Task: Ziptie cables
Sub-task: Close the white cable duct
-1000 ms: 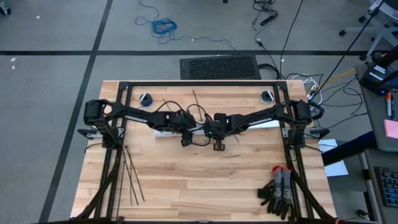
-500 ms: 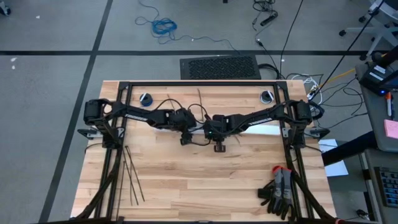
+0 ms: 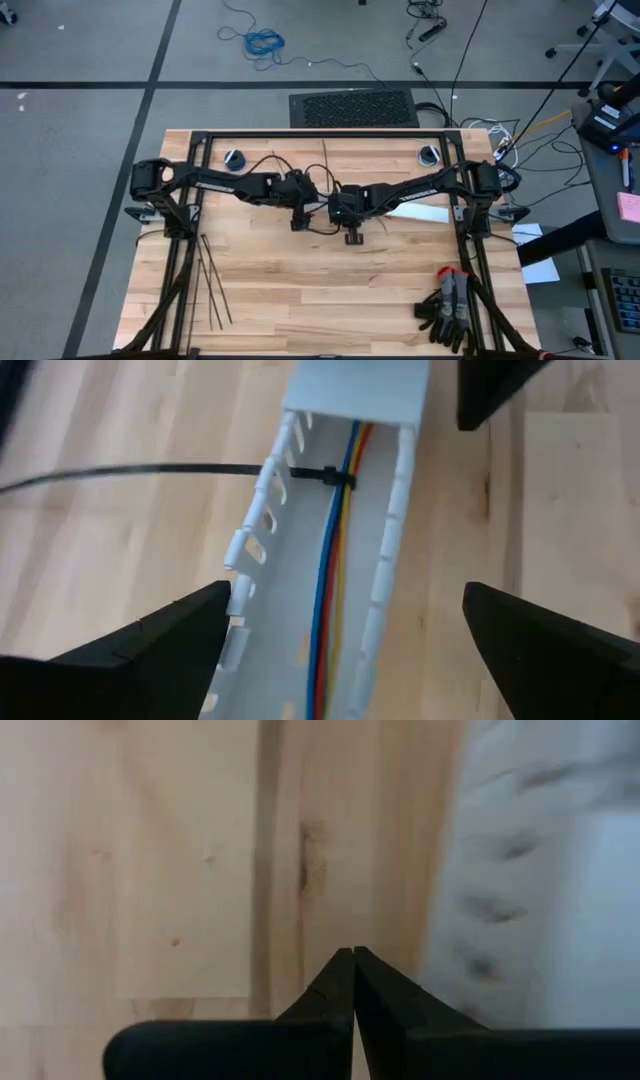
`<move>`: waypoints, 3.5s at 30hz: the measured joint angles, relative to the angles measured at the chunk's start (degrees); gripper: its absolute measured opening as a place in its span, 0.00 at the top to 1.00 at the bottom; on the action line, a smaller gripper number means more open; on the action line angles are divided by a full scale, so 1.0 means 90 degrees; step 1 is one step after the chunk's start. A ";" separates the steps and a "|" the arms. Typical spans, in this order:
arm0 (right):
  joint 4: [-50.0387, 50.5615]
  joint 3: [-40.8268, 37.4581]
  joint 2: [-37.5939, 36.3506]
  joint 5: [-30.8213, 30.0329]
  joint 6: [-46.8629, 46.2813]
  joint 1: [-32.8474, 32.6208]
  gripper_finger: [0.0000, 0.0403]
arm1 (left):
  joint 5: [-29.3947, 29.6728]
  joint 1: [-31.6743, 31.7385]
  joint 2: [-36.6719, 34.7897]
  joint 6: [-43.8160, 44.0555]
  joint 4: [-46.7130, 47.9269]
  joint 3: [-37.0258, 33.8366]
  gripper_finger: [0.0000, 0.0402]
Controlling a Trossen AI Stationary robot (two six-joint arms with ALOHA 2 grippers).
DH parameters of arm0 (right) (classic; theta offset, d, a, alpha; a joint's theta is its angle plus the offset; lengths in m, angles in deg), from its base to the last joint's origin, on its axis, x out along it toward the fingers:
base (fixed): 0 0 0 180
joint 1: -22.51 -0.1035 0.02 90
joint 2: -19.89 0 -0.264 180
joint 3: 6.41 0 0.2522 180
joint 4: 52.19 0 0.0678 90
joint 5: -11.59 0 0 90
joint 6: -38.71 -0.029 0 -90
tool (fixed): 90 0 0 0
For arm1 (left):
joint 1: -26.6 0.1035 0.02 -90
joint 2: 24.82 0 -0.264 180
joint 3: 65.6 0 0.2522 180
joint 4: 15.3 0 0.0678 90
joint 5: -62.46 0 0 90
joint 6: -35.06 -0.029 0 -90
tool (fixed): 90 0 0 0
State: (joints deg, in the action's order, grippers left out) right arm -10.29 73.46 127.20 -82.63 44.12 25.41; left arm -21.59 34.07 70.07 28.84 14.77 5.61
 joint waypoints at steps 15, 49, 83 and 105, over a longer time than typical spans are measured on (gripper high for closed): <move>0.0019 0.0002 -0.0002 0.0178 0.0059 -0.0007 1.00 | -0.0834 -0.0341 0.0426 0.0491 0.0427 -0.0072 0.02; -0.0027 0.0002 -0.1107 -0.0251 0.0875 -0.0260 1.00 | 0.0063 -0.0181 0.1118 0.0648 -0.1309 0.0036 0.02; -0.2564 -0.1203 -0.0784 0.1309 0.1107 0.1115 1.00 | 0.0189 -0.0001 0.1664 0.0488 -0.1243 0.0043 0.36; -0.3755 -0.1299 -0.0502 0.2006 0.0987 0.0778 1.00 | 0.0131 0.0004 0.1700 0.0661 -0.1466 0.0031 0.36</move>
State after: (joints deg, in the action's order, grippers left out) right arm -44.09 61.77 122.69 -64.58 53.00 32.41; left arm -20.42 34.10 85.37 34.78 1.58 5.89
